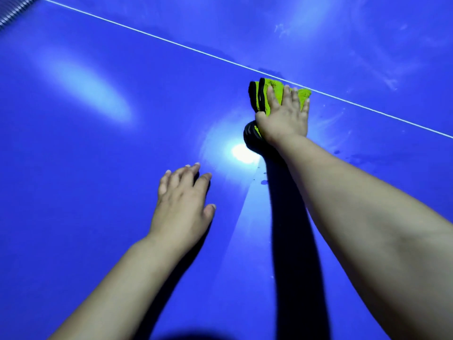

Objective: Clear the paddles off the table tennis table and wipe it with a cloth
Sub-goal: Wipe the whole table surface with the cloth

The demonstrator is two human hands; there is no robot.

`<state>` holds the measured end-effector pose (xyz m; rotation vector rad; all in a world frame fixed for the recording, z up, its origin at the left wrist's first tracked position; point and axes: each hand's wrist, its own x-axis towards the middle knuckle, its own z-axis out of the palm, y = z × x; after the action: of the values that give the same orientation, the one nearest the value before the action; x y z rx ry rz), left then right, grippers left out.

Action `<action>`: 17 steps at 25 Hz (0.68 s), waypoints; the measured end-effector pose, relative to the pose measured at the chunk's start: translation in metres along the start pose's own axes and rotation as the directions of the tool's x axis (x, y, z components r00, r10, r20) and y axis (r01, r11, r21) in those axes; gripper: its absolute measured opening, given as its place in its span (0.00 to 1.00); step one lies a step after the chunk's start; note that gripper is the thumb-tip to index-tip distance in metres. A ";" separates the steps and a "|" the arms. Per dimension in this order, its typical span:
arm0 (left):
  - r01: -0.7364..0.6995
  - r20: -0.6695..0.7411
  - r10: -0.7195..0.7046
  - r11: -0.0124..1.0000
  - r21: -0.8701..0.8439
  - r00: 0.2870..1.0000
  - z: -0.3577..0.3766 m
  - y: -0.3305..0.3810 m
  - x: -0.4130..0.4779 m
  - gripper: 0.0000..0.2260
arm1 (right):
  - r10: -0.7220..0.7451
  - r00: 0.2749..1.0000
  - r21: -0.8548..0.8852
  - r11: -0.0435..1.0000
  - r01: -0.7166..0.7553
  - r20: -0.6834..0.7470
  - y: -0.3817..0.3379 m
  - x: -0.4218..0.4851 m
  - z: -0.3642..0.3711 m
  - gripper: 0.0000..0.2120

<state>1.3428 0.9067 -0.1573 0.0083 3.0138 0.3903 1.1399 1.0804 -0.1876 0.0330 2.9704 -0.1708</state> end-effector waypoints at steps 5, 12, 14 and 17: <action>-0.032 0.003 0.032 0.999 -0.037 0.999 -0.006 0.002 -0.048 0.26 | 0.010 1.000 -0.003 1.000 -0.010 -0.007 -0.003 -0.095 0.010 0.33; -0.013 0.008 0.014 0.999 -0.038 1.000 -0.022 -0.032 -0.149 0.26 | 0.029 0.999 -0.043 0.999 -0.028 0.027 -0.028 -0.239 0.030 0.34; -0.004 0.013 0.005 1.000 -0.031 1.000 -0.027 -0.047 -0.185 0.26 | 0.038 0.999 -0.045 0.998 -0.037 0.038 -0.037 -0.284 0.036 0.35; 0.021 0.017 -0.021 0.999 -0.031 1.000 -0.033 -0.067 -0.234 0.27 | 0.043 0.998 -0.041 0.998 -0.041 0.054 -0.052 -0.350 0.048 0.35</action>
<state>1.5726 0.8294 -0.1189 -0.0227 2.9885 0.4335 1.4910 1.0186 -0.1709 0.0846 2.9151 -0.1057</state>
